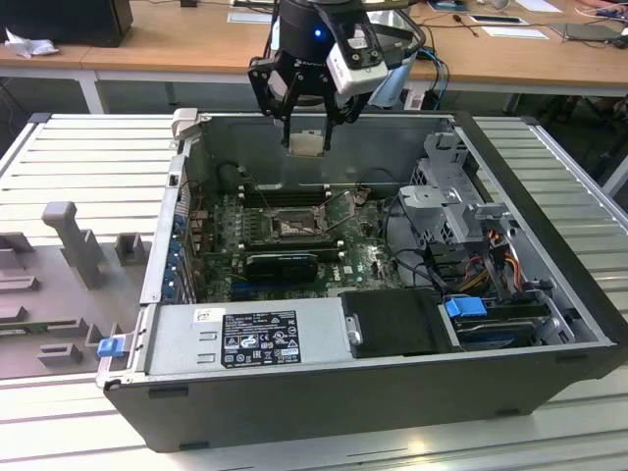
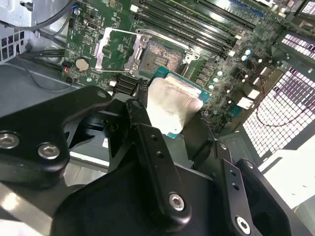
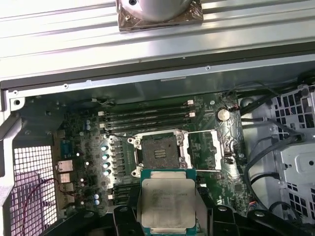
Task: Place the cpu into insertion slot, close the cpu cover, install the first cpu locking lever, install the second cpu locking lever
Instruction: 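Place the cpu into insertion slot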
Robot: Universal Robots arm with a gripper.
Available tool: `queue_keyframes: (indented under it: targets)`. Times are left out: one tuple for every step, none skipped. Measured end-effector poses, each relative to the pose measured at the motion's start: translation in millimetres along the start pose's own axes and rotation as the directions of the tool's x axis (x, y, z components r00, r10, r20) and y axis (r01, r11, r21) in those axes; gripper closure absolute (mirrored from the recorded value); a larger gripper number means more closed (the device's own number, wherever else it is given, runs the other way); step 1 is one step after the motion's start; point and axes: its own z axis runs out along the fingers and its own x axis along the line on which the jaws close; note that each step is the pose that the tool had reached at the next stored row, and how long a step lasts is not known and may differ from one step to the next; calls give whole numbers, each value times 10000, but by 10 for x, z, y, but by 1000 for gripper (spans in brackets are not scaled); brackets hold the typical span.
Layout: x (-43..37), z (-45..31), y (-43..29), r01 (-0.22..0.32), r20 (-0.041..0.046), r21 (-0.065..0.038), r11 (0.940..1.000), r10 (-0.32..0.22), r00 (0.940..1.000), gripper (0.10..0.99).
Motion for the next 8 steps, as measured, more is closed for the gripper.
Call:
queue_keyframes:
  targets:
    - [0, 0, 0, -53, 5, -1, 10000, 53, 10000, 557]
    - [0, 1, 0, -97, 8, -2, 10000, 97, 10000, 557]
    - [0, 5, -1, -152, 13, -3, 9999, 152, 9999, 557]
    - [0, 10, -1, -163, 14, -4, 9999, 163, 9999, 557]
    - [0, 15, -1, -164, 15, -4, 9999, 164, 9999, 557]
    - [-1, 27, -2, -164, 15, -4, 9999, 164, 9999, 557]
    - [-1, 33, -3, -164, 14, -3, 9999, 164, 9999, 557]
    - [-1, 38, -3, -164, 15, -3, 9999, 164, 9999, 557]
